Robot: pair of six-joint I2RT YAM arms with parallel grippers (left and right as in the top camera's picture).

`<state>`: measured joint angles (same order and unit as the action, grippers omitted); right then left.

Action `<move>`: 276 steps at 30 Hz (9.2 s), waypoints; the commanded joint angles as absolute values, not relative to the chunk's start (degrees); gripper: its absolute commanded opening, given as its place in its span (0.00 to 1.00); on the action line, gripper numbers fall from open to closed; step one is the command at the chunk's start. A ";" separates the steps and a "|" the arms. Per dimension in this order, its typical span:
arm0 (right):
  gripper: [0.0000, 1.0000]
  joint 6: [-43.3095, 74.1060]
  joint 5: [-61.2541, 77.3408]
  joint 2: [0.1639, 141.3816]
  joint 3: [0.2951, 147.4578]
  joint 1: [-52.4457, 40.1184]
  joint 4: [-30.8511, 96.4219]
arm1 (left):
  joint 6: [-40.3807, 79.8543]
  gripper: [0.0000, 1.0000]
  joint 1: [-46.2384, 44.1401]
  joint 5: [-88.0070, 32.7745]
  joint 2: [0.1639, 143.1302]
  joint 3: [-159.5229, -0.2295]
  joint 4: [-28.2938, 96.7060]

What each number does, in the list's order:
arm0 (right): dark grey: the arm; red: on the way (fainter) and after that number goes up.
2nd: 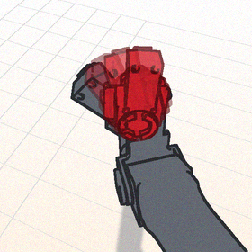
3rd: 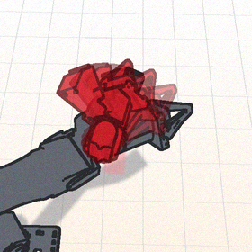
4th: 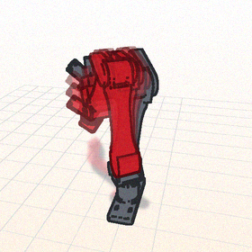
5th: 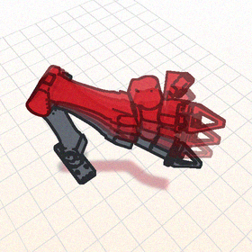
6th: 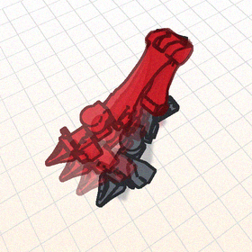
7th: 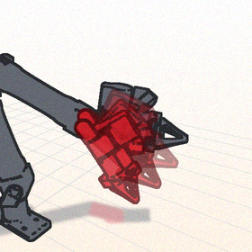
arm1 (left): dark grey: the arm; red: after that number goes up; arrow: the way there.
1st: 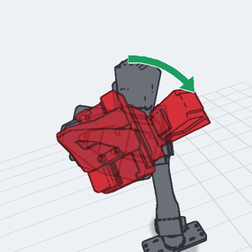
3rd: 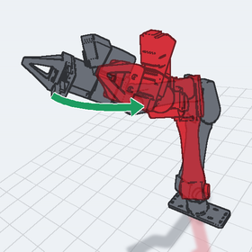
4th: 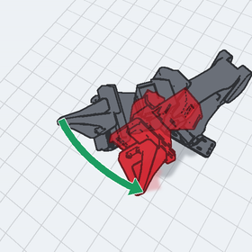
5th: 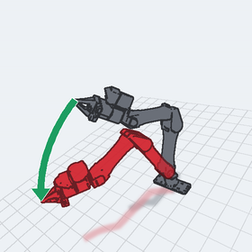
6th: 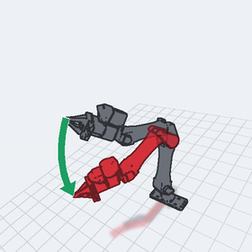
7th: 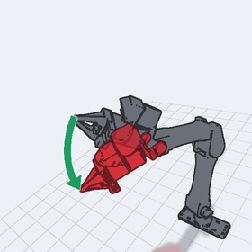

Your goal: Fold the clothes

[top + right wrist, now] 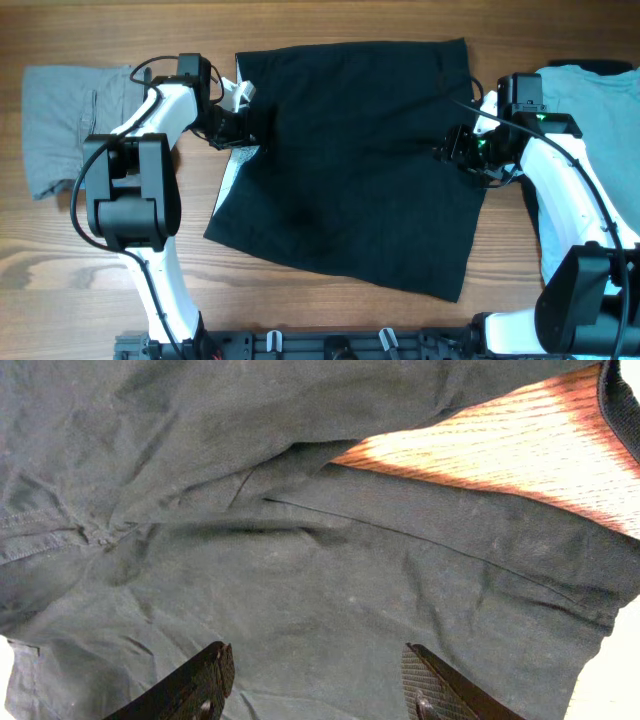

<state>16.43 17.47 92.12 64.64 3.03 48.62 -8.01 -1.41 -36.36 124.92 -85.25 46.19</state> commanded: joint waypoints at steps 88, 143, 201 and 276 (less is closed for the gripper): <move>0.41 15.16 8.25 116.81 62.92 5.96 43.09 | 2.02 0.04 5.69 -9.82 114.74 -88.42 53.10; 0.60 5.58 3.92 116.64 67.07 -7.33 46.72 | 1.80 0.04 7.20 0.67 111.33 -90.02 56.31; 0.61 14.15 22.57 86.24 76.38 10.68 64.53 | 9.54 0.16 6.15 -15.33 99.35 -74.13 75.42; 0.04 19.62 20.36 89.56 58.43 16.53 68.86 | 26.72 0.04 9.54 -13.45 82.06 -44.80 61.87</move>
